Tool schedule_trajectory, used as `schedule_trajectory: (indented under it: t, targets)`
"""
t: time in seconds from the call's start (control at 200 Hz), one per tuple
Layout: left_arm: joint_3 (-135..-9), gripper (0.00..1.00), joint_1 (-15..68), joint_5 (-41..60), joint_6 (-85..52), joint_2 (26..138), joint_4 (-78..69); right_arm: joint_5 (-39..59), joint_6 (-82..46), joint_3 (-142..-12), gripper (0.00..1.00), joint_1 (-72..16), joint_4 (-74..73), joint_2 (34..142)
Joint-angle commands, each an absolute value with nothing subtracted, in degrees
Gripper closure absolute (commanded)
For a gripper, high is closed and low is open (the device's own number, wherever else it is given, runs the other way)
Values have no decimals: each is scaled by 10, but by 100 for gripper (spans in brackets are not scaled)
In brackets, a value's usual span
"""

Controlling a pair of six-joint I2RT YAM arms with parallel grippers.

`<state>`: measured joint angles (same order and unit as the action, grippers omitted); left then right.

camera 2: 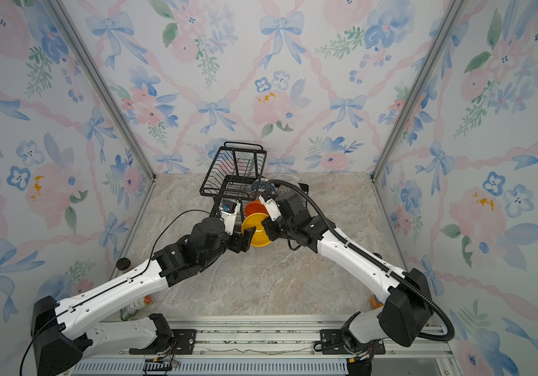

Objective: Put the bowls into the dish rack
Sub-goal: 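Close the right gripper on the yellow bowl rim beside the left gripper, then lower the yellow bowl into the rack with right gripper while left draws back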

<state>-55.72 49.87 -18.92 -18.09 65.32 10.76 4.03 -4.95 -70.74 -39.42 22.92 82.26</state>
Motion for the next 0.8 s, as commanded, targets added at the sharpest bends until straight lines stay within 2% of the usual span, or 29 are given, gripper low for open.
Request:
schedule_trajectory:
  t: [0.0, 0.1, 0.485, 0.795]
  targets:
    - [-553, 6, 484, -157, -188, 643, 142, 13, -22, -697, 100, -381, 221, 807]
    - [-562, 2, 468, -154, -194, 644, 184, -11, 0, -679, 100, -371, 209, 812]
    - [-588, 2, 380, -78, -171, 627, 276, -138, 97, -682, 100, -321, 155, 826]
    - [-624, 2, 338, -54, -136, 650, 302, -223, 215, -639, 100, -297, -2, 867]
